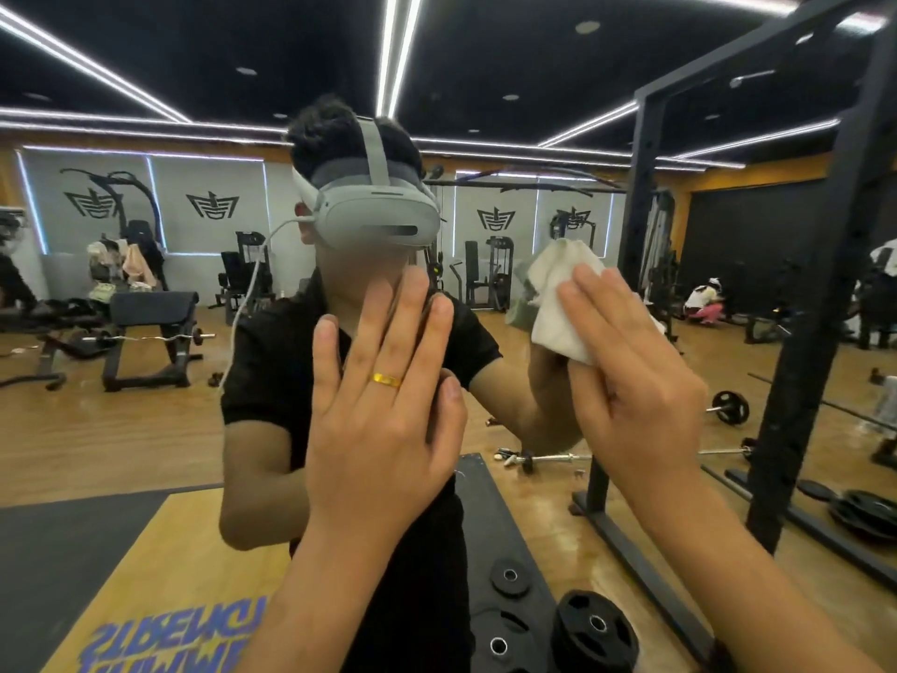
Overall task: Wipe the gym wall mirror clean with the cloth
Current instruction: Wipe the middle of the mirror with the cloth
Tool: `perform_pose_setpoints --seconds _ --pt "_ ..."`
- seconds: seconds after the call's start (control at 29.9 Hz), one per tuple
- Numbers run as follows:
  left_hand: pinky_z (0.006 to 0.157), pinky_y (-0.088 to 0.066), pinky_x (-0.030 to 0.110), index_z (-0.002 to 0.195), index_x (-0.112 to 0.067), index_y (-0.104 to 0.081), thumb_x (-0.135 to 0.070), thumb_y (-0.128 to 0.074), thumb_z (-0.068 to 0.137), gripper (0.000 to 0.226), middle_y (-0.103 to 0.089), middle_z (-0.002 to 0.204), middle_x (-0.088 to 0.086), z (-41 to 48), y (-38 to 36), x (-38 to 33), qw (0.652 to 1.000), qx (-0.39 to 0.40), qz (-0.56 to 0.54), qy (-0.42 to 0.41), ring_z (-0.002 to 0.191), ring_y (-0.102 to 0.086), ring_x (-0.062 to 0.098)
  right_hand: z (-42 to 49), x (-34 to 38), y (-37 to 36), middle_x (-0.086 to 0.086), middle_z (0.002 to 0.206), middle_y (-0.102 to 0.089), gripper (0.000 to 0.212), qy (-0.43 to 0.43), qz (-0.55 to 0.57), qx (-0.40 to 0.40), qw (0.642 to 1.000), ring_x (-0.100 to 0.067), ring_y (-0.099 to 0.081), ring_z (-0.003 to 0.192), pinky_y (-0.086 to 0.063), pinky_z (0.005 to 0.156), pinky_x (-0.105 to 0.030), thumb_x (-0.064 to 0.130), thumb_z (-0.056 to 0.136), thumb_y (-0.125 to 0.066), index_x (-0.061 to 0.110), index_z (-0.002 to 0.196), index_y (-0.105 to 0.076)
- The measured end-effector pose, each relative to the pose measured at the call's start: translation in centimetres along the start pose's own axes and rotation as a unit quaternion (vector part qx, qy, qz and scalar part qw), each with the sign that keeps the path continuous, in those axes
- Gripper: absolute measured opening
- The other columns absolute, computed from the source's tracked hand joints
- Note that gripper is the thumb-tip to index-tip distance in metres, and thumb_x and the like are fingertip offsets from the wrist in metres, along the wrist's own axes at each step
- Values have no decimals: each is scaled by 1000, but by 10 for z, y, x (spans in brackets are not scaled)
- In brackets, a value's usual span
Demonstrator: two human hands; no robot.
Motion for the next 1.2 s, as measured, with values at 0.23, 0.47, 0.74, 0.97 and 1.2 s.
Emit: perform_pose_setpoints --seconds 0.23,0.47,0.74,0.97,1.2 --pt "128 -13 50 152 -10 -48 -24 -52 102 52 -37 162 11 1 -1 -1 1000 -22 3 5 154 -28 28 4 -23 -2 -12 155 -44 44 55 43 32 997 -33 -40 149 -33 123 -52 6 102 -58 3 145 -48" --pt "128 -10 50 150 -9 -48 -24 -49 103 50 -38 161 13 2 -3 -1 1000 -23 13 1 154 -28 28 8 -18 -13 -14 158 -37 47 16 126 16 992 -30 -27 154 -19 128 -48 3 102 -55 -1 147 -44" --pt "125 -15 60 150 -6 -47 -23 -47 102 51 -35 160 14 1 -5 -5 1000 -18 24 -4 153 -28 32 -1 -13 -22 -12 153 -46 44 -4 172 -40 984 -28 -37 149 -25 127 -48 -8 102 -48 3 144 -48" --pt "122 -25 59 148 -8 -51 -23 -53 99 52 -41 159 13 4 0 -5 1000 -3 5 7 153 -31 31 1 -10 -20 -14 151 -48 41 -39 168 -63 983 -28 -42 146 -32 123 -51 17 112 -32 -3 142 -51" --pt "125 -24 50 143 -2 -53 -13 -51 96 48 -46 155 15 6 44 40 998 2 -61 -28 152 -34 29 8 1 -19 -11 150 -49 45 -103 152 -119 976 -29 -46 145 -43 113 -57 -8 100 -46 -1 144 -50"
Point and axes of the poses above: each hand's wrist, its own z-axis towards the middle knuckle, its own y-axis out of the back of the hand, x = y × z, the point moved 2 cm from there along z, towards the middle knuckle
